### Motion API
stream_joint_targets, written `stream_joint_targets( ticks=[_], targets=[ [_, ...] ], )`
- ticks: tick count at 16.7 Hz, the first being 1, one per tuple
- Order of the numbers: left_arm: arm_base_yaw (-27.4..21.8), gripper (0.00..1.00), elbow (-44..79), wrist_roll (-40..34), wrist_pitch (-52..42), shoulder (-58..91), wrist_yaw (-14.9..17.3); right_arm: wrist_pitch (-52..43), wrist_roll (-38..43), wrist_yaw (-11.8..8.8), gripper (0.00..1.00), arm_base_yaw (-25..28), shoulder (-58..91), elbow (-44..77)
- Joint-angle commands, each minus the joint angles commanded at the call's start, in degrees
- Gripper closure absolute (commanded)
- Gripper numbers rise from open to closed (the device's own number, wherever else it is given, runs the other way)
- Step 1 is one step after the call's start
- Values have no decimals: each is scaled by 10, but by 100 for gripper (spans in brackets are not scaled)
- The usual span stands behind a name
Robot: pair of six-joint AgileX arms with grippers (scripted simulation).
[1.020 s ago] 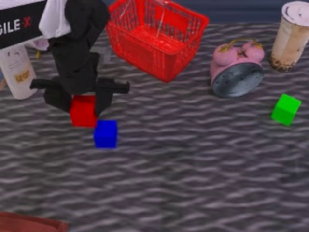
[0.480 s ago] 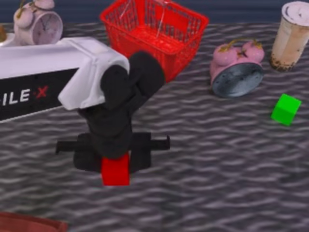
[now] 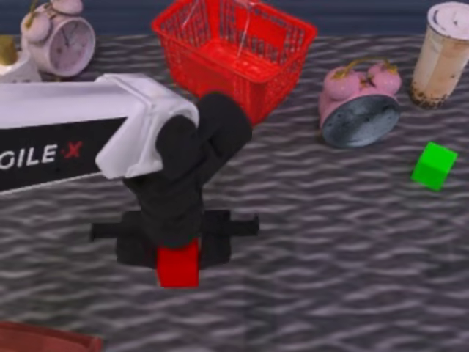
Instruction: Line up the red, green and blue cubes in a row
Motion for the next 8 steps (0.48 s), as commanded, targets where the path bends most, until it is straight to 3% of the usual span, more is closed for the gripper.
stream_joint_targets(
  ticks=[4, 8],
  targets=[
    [1, 100, -52, -1, 95, 35, 0, 0, 0, 0, 0, 0, 0, 0],
    [0, 100, -67, -1, 116, 46, 0, 0, 0, 0, 0, 0, 0, 0]
  ],
)
